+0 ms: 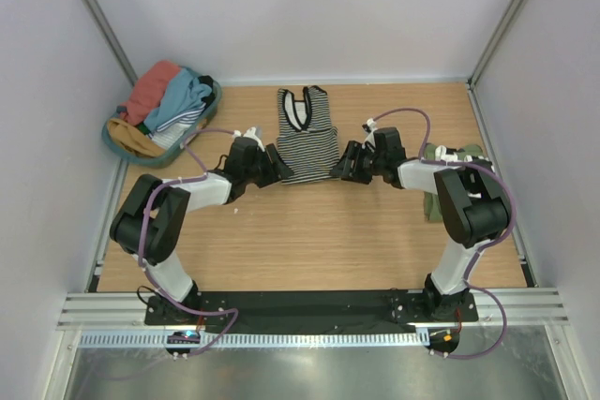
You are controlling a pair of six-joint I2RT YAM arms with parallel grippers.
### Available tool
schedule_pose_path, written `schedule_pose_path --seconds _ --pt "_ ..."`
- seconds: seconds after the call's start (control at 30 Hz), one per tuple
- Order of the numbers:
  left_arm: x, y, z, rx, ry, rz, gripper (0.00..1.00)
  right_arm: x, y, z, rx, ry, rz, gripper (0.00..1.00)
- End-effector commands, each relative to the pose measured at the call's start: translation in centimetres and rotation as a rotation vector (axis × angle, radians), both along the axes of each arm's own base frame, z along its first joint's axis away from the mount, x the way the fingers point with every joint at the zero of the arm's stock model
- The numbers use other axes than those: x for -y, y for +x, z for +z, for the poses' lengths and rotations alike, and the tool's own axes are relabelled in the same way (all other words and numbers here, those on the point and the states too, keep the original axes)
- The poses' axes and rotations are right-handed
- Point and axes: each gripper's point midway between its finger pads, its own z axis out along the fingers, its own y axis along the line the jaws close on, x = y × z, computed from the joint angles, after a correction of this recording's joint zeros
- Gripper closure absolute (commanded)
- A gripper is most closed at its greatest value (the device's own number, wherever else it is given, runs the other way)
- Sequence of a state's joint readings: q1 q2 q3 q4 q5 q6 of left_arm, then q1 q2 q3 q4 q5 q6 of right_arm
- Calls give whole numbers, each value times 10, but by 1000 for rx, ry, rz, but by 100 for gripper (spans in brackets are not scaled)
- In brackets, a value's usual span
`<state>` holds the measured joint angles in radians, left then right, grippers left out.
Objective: Fold and stack the tank tops
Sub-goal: Fold the tank top
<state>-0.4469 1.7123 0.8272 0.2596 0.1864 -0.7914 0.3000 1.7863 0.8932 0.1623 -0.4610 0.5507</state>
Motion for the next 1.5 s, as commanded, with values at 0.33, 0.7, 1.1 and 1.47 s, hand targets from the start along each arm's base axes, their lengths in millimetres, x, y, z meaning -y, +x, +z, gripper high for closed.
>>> schedule_pose_path --seconds 0.33,0.7,1.1,1.47 --pt "14 4 -7 2 -43 -30 57 -16 12 25 86 83 34 60" --pt "1 -6 -23 -39 -3 16 52 -17 17 16 63 67 22 82" --pt "-5 4 -39 -73 63 49 100 7 17 -28 -86 -102 -69 99" --pt "-8 -40 -34 -140 130 8 100 21 -38 -33 -190 -196 -63 99"
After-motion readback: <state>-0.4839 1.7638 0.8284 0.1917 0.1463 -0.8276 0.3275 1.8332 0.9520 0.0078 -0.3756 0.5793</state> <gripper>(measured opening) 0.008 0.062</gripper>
